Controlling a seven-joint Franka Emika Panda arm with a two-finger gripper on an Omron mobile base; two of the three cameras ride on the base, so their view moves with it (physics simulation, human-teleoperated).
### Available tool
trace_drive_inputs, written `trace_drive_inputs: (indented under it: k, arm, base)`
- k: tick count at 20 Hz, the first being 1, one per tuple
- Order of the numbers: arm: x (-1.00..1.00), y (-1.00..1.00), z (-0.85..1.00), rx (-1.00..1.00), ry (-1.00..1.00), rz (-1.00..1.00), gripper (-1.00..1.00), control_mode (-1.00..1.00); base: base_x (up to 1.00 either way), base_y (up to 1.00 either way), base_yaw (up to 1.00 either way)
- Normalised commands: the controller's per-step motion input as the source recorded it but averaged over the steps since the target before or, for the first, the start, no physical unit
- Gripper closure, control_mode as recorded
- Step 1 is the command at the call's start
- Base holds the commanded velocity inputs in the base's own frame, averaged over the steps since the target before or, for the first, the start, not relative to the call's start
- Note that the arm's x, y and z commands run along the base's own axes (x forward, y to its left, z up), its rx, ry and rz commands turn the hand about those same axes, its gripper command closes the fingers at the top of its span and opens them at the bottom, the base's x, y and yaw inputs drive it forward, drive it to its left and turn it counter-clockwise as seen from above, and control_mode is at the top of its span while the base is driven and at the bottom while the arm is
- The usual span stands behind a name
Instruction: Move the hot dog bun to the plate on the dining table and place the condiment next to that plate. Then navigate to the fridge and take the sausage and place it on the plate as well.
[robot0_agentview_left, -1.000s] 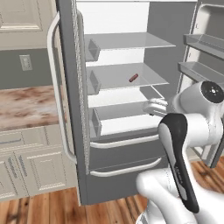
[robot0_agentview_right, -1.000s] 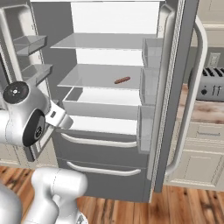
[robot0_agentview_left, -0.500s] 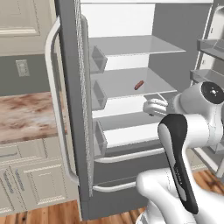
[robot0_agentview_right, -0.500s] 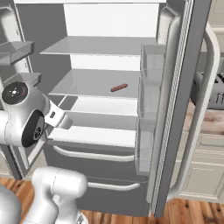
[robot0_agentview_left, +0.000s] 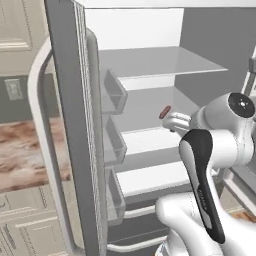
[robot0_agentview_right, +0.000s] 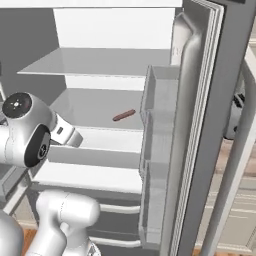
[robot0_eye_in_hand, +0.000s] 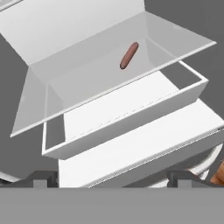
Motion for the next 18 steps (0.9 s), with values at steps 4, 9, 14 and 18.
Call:
trace_drive_inputs:
  k: [4,9,14,18]
  arm:
    - [0.00,0.00,0.00,0.00,0.00,0.00,-1.00,1.00]
    - [0.00,0.00,0.00,0.00,0.00,0.00,-1.00,1.00]
    - [0.00,0.00,0.00,0.00,0.00,0.00,-1.00,1.00]
    - [0.19,0.00,0.00,0.00,0.00,0.00,-1.00,-1.00]
  base:
    - [0.27,-0.51,-0.08]
    - [0.63,-0.16,-0.02]
    - [0.98,0.11,0.00]
    - [0.61,0.00,0.00]
